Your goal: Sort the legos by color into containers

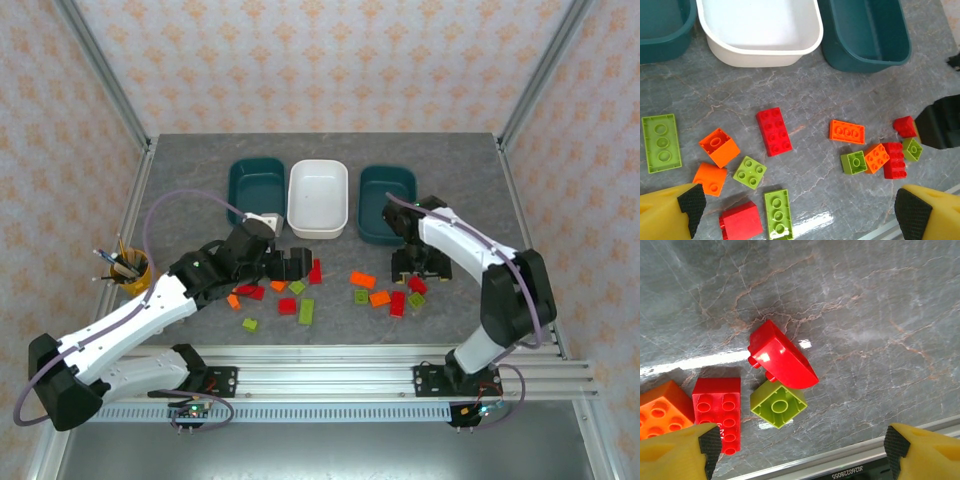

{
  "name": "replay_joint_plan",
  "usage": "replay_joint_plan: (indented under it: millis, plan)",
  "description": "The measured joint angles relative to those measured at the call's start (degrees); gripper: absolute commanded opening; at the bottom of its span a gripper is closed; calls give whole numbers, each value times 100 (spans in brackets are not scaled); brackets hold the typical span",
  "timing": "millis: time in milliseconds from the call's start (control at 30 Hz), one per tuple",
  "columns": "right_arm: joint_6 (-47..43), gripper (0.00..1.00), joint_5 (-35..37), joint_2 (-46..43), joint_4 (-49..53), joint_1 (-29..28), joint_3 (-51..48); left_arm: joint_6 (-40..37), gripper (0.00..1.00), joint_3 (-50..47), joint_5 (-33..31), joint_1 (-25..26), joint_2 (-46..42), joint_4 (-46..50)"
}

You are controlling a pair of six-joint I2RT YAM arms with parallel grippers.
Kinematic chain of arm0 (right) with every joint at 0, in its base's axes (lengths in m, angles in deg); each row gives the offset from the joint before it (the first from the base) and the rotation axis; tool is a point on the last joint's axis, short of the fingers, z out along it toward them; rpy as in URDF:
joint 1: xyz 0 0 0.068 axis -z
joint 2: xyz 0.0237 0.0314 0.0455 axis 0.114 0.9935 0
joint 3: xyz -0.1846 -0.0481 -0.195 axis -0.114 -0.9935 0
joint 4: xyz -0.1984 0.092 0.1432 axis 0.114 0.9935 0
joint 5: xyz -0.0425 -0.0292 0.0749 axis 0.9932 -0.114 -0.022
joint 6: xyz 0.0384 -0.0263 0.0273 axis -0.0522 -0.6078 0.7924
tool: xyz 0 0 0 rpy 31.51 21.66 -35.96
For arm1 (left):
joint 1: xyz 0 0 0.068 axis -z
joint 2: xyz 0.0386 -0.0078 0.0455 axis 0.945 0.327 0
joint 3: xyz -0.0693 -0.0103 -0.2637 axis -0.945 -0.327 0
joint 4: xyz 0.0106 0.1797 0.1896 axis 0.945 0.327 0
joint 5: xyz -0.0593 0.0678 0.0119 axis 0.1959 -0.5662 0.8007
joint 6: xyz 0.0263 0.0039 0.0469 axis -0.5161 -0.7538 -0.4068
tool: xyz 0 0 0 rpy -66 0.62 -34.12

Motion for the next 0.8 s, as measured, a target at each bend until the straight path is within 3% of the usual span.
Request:
replay_joint_plan:
  millis: [233, 433, 800]
  plan:
    - [-111, 80, -101, 686, -177, 0, 0, 42, 100, -22, 181, 11, 2, -74]
    - [-164, 69, -96, 942, -269, 59, -15, 127, 100, -26, 243, 11, 2, -76]
    - [-181, 57, -507, 955, -627, 966, -127, 151, 100, -26, 295, 11, 2, -90]
